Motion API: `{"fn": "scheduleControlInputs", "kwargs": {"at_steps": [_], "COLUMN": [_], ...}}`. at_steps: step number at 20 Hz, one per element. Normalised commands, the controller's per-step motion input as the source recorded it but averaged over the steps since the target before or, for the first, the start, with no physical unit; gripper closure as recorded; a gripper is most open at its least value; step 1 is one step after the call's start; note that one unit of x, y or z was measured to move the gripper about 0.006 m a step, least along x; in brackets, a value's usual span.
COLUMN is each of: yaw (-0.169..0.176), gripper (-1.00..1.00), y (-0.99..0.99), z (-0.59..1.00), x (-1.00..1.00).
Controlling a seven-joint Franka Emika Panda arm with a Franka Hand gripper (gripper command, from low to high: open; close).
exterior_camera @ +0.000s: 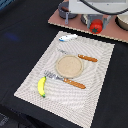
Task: Interact with the objects in diverse but meaningful ways.
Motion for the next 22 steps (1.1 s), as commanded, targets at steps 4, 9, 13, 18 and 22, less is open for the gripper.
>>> {"fn": "scheduleControlInputs", "kwargs": {"at_steps": [4,9,13,18,22], "yaw": [0.024,0.028,0.03,0.014,0.007], "gripper": [1.0,1.0,1.0,1.0,1.0], "y": [0.97,0.93,0.88,0.79,0.7], "z": [0.01,0.0,0.0,0.11,0.16], "x": [-0.13,-0.2,-0.26,-0.18,-0.06]}}
